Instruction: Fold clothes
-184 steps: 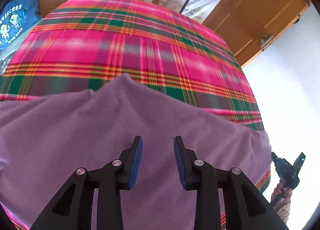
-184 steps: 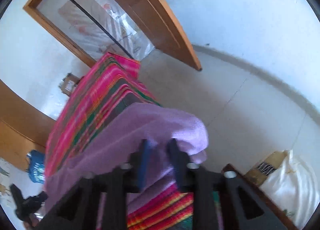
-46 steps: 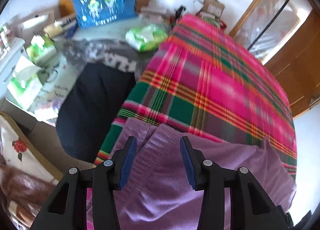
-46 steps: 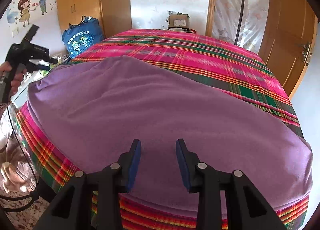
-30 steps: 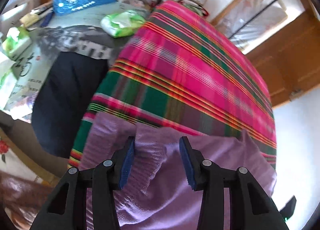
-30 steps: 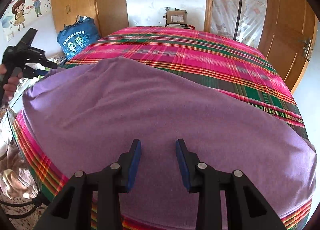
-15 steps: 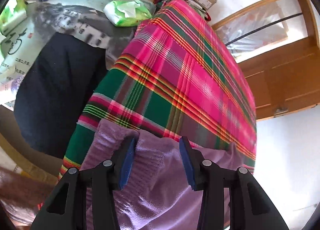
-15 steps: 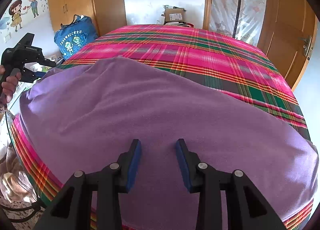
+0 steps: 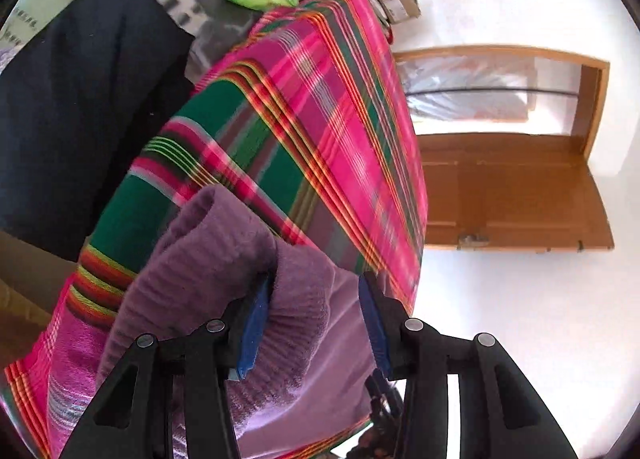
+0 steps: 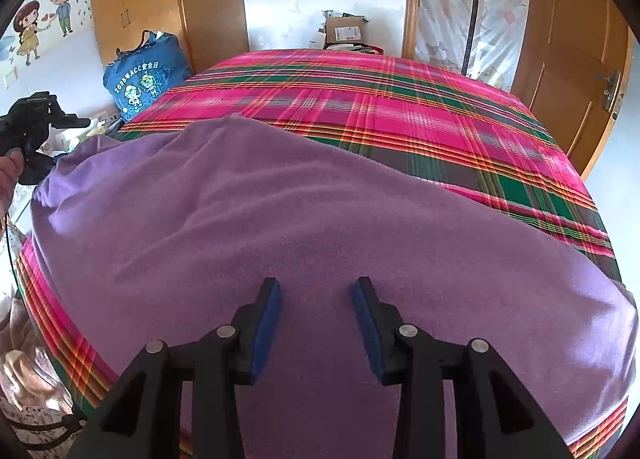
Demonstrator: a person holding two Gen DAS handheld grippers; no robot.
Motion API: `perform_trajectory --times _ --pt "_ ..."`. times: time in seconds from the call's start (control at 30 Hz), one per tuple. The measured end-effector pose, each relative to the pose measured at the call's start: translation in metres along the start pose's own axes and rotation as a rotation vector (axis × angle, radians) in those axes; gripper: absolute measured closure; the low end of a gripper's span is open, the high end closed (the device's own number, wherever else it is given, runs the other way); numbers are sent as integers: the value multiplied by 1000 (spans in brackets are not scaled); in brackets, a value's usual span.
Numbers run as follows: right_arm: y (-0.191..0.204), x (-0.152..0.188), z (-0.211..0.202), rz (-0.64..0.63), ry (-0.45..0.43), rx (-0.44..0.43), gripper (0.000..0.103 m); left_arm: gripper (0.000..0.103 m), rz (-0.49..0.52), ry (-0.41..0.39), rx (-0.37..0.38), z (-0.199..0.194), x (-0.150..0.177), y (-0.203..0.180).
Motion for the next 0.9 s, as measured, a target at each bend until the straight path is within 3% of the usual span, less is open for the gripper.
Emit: perform_trajectory --times 0.17,0.63,0.9 --pt "0 -1 0 -2 0 7 63 57 34 11 -16 13 -7 -12" --pt "2 -2 2 2 -4 12 62 57 -39 -103 17 -3 -22 6" --pt "2 -1 2 4 -7 13 61 57 -38 -63 -20 5 -29 12"
Point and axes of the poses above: each gripper's, at about its wrist camera, not at the fingertips, and z roughly the way its jaws point, y to its left, x to its underside, the point moved 2 cm from there along z, roughly the way its jaws point, and after that the axes turned 8 degrees about -z, right-handed, at the moved point
